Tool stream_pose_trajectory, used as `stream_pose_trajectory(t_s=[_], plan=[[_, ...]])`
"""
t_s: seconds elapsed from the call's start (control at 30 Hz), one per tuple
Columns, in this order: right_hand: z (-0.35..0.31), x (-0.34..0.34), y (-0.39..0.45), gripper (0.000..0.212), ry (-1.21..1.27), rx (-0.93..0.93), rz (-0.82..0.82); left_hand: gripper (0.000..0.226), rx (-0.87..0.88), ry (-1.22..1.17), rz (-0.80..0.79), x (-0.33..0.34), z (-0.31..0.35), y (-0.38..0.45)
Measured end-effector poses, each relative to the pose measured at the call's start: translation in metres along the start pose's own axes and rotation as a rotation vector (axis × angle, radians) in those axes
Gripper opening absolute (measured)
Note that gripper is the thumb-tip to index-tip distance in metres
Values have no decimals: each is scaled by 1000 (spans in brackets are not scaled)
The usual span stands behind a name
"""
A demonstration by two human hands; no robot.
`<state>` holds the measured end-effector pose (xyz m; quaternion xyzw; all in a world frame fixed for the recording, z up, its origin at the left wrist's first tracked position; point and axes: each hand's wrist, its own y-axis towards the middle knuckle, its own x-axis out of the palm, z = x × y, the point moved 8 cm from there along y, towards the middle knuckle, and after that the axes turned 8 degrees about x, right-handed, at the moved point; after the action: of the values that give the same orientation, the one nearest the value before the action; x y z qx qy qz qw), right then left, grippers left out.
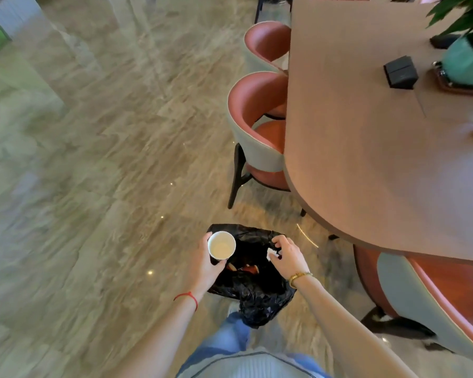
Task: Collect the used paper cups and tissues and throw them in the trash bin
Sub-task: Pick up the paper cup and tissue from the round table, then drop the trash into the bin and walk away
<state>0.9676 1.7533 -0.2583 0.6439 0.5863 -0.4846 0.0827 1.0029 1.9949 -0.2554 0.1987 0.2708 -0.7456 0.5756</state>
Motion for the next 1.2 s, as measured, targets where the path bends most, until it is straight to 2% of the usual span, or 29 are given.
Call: stream_pose_trajectory(t_s=[0.13, 0.23, 0.37, 0.5, 0.77, 0.93, 1.2], plan=[[1, 5, 13, 43, -21, 87, -14, 88, -48, 47, -179, 11, -14, 28], [0, -5, 14, 45, -28, 81, 35, 82, -24, 74, -238, 10, -12, 41], [-6, -31, 5, 45, -23, 37, 144, 61, 67, 83, -260, -5, 11, 52], [-8, -57, -12, 43, -19, 11, 245, 42, 209, 224, -251, -29, 44, 59], [19, -97, -75, 44, 73, 74, 412, 39, 423, 359, -280, -42, 109, 41], [59, -116, -132, 44, 124, 154, 529, 38, 542, 368, -354, -11, 144, 19], [151, -132, -243, 45, 232, 352, 700, 37, 817, 337, -507, 76, 231, -42]])
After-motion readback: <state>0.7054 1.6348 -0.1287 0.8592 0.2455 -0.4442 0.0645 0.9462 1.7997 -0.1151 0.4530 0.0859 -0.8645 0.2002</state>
